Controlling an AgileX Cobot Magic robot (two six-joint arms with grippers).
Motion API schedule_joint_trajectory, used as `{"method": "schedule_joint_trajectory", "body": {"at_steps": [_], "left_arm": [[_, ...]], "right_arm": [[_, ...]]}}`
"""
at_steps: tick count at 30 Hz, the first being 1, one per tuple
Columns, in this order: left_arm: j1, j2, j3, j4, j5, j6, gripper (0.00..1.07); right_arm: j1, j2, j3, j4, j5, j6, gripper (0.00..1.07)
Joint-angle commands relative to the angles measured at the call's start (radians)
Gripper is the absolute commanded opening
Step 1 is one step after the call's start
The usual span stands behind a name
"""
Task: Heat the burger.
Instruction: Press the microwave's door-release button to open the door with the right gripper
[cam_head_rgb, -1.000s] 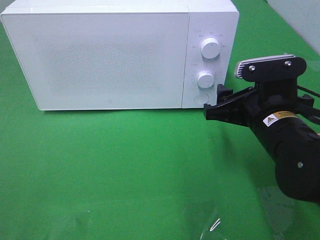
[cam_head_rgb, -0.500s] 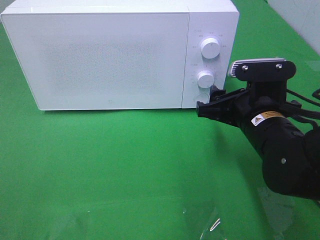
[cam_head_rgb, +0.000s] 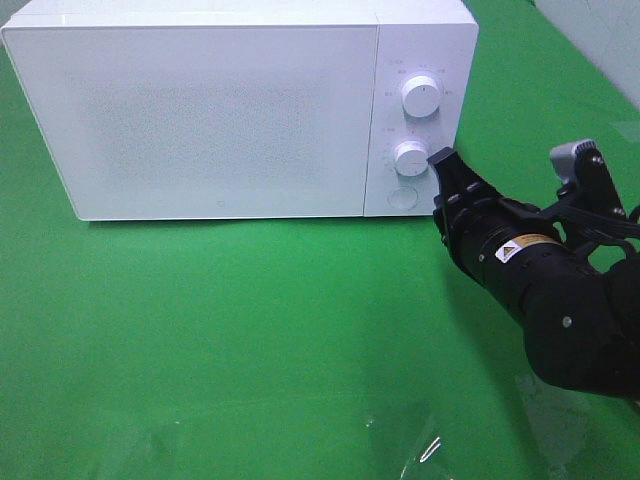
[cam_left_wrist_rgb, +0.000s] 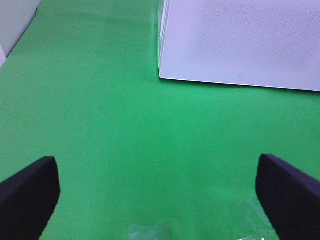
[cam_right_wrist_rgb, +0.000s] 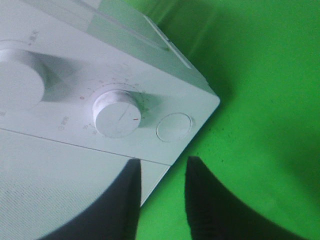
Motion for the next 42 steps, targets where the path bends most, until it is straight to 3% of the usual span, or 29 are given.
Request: {"method": "schedule_joint_trajectory", "body": {"at_steps": [1,5,10,24,42], "left_arm": [[0.000,-0.022,0.003,0.002,-0.009,-0.001,0.99],[0.000,-0.022,0.003,0.002,-0.009,-0.001,0.99],[0.000,-0.022,0.003,0.002,-0.009,-0.001,0.99],[0.000,-0.022,0.003,0.002,-0.009,0.000,0.99],[0.000,-0.022,0.003,0.002,-0.009,0.000,0.99]], "right_arm": [[0.003,-0.002,-0.006,-0.051,0.062,0.225,0.12],[0.003,-0.002,-0.006,-0.098,0.082,0.393,0.00],[0.003,-0.002,-0.006,-0.156,0.087,0.497,0.00],[-0.001,0.101,-0.055,-0.153,0.082,0.600,0.00],[-0.130,0.206,-0.213,-0.219,0.114,0.610,0.00]]}}
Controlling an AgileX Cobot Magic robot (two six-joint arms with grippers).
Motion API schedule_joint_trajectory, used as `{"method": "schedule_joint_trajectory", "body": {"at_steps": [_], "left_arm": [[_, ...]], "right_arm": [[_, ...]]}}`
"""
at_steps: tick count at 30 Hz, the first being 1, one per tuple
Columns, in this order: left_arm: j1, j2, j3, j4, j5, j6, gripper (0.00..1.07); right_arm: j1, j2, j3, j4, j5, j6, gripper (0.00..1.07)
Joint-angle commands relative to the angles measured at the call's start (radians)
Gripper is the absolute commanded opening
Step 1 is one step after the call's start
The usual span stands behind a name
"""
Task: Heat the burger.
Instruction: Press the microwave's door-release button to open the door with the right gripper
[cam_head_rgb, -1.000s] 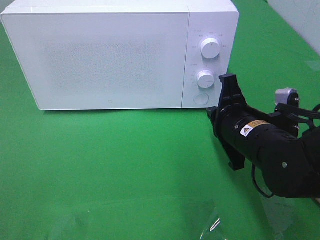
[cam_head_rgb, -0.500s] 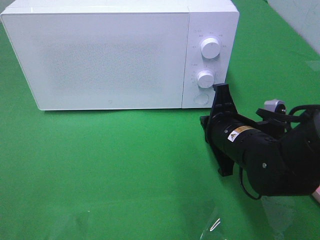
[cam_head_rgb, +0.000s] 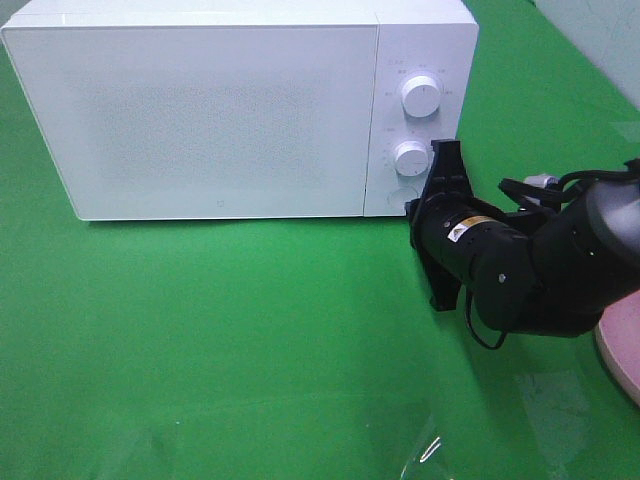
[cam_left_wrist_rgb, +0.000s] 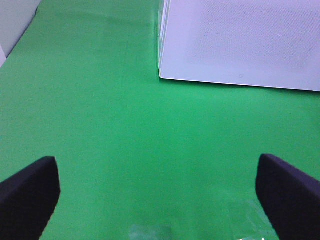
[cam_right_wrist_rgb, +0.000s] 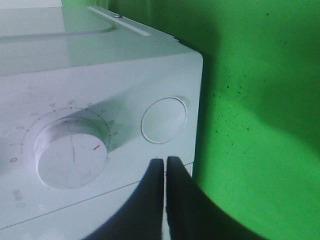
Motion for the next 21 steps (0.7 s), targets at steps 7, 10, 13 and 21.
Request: {"method": "schedule_joint_trajectory", "body": {"at_steps": [7,10,13,21], "left_arm": [[0.000,-0.017,0.003,0.002,-0.009,0.000,0.99],[0.000,-0.015,0.003,0.002,-0.009,0.000,0.99],[0.000,-0.015,0.003,0.002,-0.009,0.000,0.99],[0.000,-0.015,0.003,0.002,-0.009,0.000,0.99]], "right_arm": [[-0.039,0.057,-0.073,-0.056,0.006,0.032,0.00],[-0.057,0.089,-0.100,-0.068,0.017,0.044,0.00],[-0.069,0.100,-0.118,-0.073,0.025,0.050,0.00],[-0.069,0.117,-0.149,-0.076,0.033,0.050,0.00]]}}
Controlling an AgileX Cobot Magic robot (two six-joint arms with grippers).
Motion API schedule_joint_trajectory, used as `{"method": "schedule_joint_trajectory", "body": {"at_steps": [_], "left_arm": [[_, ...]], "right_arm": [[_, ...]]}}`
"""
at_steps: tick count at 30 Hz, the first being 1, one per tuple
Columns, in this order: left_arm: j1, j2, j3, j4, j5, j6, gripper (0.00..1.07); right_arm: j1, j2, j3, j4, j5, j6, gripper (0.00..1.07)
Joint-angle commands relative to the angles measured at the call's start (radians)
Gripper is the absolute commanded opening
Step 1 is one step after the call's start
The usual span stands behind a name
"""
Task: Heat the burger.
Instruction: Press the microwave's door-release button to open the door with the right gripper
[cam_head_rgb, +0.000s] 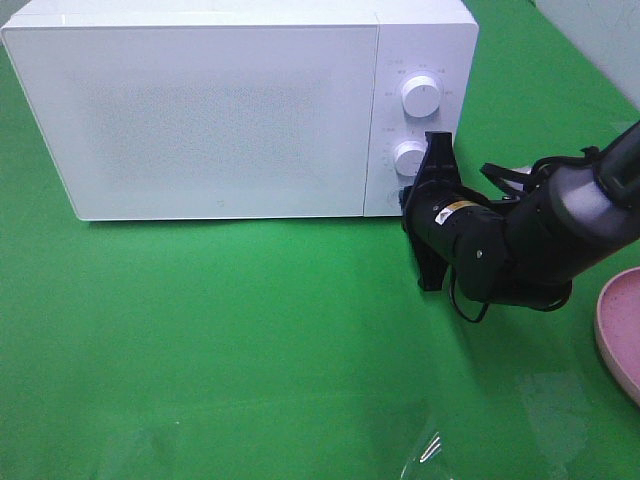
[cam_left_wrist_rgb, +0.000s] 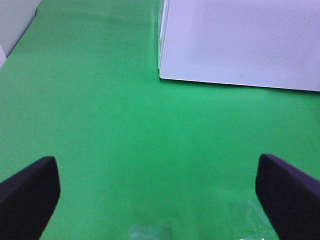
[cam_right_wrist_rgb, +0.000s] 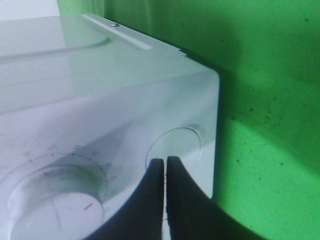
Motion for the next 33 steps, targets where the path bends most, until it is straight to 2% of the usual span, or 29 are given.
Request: {"method": "schedule_joint_trajectory", "body": {"at_steps": [1,33], "left_arm": [[0.000,-0.015,0.003,0.002,-0.009,0.000,0.99],[0.000,-0.015,0.003,0.002,-0.009,0.000,0.99]], "right_arm": [[-0.003,0.020,-0.023,-0.011,0.008,0.001,0.00],[-0.003,0.063,-0.057,0.031,-0.109,0.022,0.00]]}}
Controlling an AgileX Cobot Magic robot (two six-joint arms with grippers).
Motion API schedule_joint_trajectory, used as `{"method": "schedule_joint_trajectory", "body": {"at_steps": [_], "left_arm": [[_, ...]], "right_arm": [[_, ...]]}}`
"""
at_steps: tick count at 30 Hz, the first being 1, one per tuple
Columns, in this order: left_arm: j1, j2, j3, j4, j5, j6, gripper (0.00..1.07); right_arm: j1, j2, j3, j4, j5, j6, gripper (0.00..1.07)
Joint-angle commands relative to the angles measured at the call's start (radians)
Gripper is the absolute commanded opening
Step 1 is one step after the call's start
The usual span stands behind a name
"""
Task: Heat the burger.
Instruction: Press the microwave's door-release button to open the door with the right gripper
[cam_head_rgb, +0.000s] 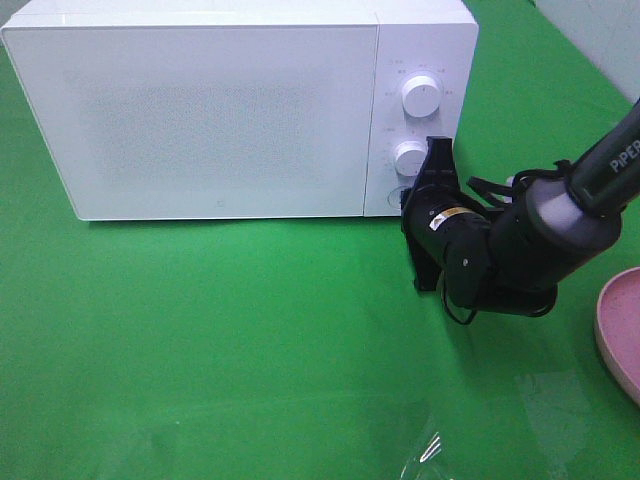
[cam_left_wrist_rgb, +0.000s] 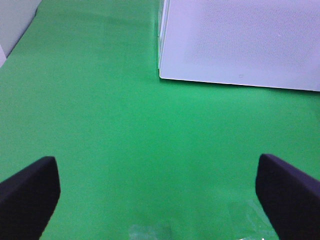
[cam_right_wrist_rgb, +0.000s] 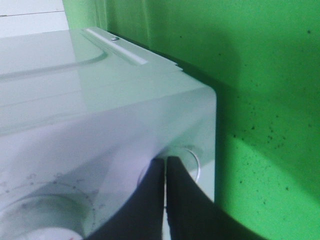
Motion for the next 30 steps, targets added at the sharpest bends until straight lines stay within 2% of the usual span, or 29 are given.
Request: {"method": "schedule_joint_trajectory", "body": {"at_steps": [1,8,18,30], "left_arm": [[0.000,-0.015,0.003,0.002,-0.008,0.000,0.99],[0.000,-0.015,0.003,0.002,-0.008,0.000,0.99],[0.000,-0.015,0.003,0.002,-0.008,0.000,0.99],[0.000,-0.015,0.003,0.002,-0.008,0.000,0.99]], "right_arm": [[-0.002,-0.002,-0.037,0.004,-0.037,-0.006,0.00],[-0.013,0.001,-0.056,0.014,-0.043,-0.019,0.00],[-0.013,0.025,-0.065,0.023,-0.190,0.053,0.00],[-0.025,0.038,-0.150,0.021,-0.263,0.007,0.00]]}}
